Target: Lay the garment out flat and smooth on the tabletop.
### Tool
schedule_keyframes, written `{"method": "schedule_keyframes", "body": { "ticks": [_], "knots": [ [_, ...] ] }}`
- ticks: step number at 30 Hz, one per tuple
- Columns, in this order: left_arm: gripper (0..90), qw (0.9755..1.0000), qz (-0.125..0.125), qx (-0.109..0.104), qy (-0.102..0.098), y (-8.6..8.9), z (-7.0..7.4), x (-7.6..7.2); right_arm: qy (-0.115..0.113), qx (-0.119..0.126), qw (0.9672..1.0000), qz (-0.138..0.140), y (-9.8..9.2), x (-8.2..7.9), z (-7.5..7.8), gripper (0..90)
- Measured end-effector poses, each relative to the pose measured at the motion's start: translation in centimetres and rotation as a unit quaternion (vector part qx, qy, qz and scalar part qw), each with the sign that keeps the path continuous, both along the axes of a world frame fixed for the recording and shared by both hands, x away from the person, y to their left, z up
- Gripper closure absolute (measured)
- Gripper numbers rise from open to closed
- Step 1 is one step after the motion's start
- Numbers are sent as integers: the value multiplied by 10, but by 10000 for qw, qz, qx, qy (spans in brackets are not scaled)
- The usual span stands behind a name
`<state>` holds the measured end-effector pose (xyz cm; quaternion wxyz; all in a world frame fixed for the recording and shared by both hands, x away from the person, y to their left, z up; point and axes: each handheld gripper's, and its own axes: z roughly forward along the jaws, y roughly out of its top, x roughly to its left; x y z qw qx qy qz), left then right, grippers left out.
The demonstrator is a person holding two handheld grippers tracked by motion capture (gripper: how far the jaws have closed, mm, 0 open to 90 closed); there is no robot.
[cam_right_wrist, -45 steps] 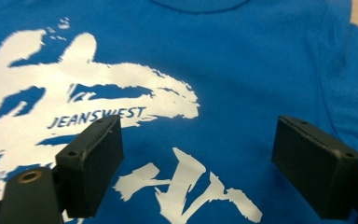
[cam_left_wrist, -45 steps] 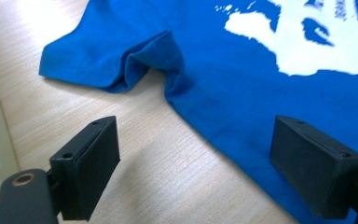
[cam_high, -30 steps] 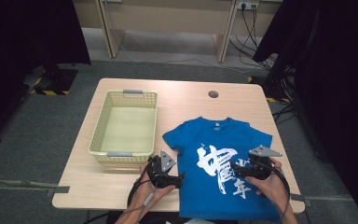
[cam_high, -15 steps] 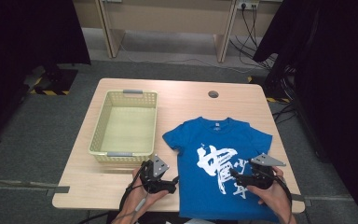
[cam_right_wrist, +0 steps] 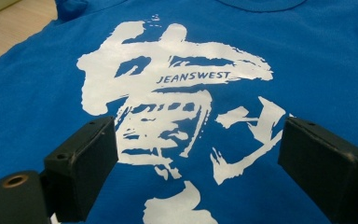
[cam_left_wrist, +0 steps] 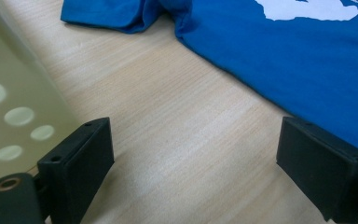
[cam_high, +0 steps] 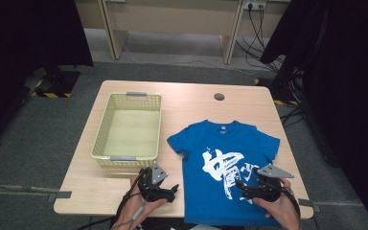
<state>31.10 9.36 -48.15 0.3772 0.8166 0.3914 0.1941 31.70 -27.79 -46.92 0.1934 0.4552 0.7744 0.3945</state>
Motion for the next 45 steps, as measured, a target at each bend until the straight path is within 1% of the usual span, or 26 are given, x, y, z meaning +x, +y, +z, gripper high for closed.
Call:
{"method": "schedule_keyframes", "body": {
  "ticks": [1, 7, 10, 17, 20, 23, 25, 27, 32, 38, 40, 45],
  "knots": [
    [84, 10000, 29, 56, 12, 1, 0, -1, -3, 11, 10000, 1, 0, -3, 0, 120],
    [76, 9999, 7, 105, 16, 3, 0, -5, -24, -9, 10000, 10, -1, -8, -2, 120],
    [72, 9999, -2, 136, 22, 4, -1, -7, -38, 24, 10000, -2, -2, -13, -3, 120],
    [67, 9999, -3, 122, -5, 7, -1, -11, -43, 42, 10000, -16, -4, -19, -5, 120],
    [67, 9999, 13, 154, -7, 11, -3, -13, -59, 48, 10000, -9, -5, -23, -6, 120],
    [57, 9999, 57, 140, -27, 15, -3, -15, -72, 72, 9999, -31, -6, -26, -6, 120],
    [59, 9998, 126, 153, -58, 21, -3, -18, -93, 88, 9999, -48, -8, -29, -6, 120],
    [59, 9998, 145, 155, -67, 23, -4, -19, -95, 99, 9999, -60, -8, -30, -6, 120],
    [52, 9997, 250, 42, -41, 34, -6, -24, -94, 112, 9999, -53, -8, -35, -8, 120],
    [51, 9996, 283, -43, -36, 36, -7, -27, -95, 131, 9999, -52, -9, -40, -8, 120],
    [51, 9995, 293, -83, -4, 37, -8, -29, -100, 144, 9998, -52, -10, -42, -9, 120],
    [52, 9995, 286, -113, 25, 39, -8, -32, -85, 120, 9999, -23, -9, -43, -11, 120]
  ]
}}
